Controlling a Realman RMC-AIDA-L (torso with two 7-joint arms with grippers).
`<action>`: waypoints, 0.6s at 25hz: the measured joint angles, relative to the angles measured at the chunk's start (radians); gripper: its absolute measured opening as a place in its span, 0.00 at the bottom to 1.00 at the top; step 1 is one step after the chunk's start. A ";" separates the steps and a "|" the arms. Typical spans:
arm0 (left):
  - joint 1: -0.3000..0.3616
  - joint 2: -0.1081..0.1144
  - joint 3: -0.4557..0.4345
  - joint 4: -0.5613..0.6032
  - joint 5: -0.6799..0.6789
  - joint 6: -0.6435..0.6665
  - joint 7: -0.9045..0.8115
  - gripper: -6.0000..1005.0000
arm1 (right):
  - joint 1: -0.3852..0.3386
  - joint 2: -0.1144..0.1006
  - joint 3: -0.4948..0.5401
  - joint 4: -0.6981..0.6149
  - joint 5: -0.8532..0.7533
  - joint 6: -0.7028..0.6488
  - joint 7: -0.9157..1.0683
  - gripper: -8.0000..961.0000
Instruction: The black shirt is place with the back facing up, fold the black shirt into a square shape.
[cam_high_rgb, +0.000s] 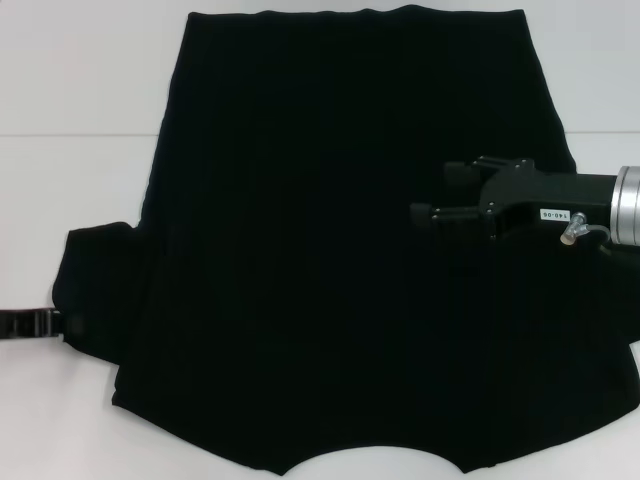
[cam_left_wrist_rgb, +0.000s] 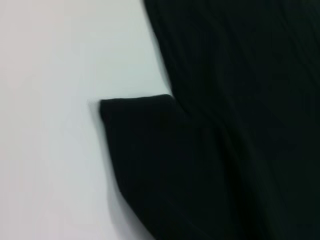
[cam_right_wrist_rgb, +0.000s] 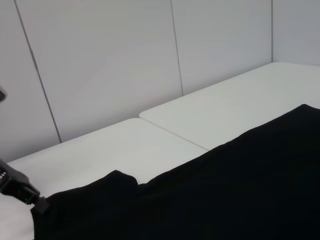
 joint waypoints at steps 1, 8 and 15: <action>-0.002 0.000 0.001 0.000 0.000 -0.010 0.000 0.04 | 0.000 0.000 0.000 0.000 0.000 0.000 0.001 0.98; -0.020 0.009 0.004 -0.002 0.000 -0.119 -0.001 0.01 | 0.002 0.001 0.000 0.006 0.001 0.000 0.008 0.98; -0.041 0.017 0.004 -0.003 0.000 -0.193 -0.001 0.01 | 0.004 0.001 0.000 0.015 0.002 0.000 0.008 0.98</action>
